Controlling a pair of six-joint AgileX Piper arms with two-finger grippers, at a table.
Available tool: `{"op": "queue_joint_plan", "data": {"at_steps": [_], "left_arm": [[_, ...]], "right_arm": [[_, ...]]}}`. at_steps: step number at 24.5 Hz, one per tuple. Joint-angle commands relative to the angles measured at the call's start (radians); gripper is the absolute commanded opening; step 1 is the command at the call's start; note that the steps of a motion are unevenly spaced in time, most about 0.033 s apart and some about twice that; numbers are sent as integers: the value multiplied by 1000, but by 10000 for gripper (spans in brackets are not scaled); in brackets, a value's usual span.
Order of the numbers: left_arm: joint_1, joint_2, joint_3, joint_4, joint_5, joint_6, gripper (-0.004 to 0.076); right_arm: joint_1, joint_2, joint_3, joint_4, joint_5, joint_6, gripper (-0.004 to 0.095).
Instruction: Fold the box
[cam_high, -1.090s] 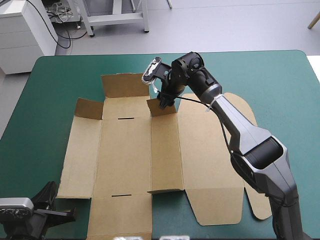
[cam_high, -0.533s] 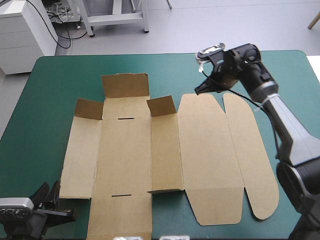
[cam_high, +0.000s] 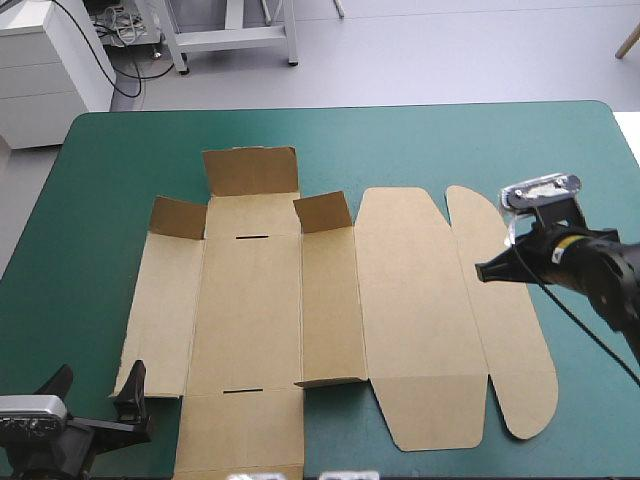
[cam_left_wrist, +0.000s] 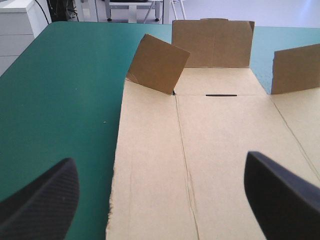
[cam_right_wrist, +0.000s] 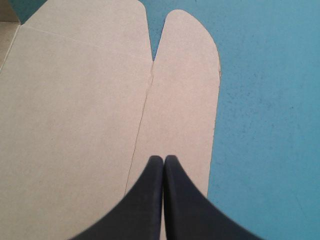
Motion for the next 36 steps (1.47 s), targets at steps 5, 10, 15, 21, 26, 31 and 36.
{"op": "queue_joint_plan", "data": {"at_steps": [5,10,15,21,26,31,36], "left_arm": [[0,256,-186,-44,-156,27,638],[0,536,-371,-44,-149,44,637],[0,819,-436,-80,-68,40,637],[53,1068,-436,-219,-27,157,637],[297,1262,-436,-555,204,407,637],[385,1360,-436,-489,243,407,637],[374,1365,-436,-436,267,401,637]], "right_arm": [[-6,-336,182,7,-39,5,-21],[-6,-523,311,7,-64,15,-21],[-6,-645,382,6,-66,11,-21],[-6,-665,389,-8,-82,4,-21],[-6,-665,389,-16,-86,3,-21],[-6,-665,389,-18,-80,-14,-21],[-6,-665,389,-19,-69,-14,-21]]}}
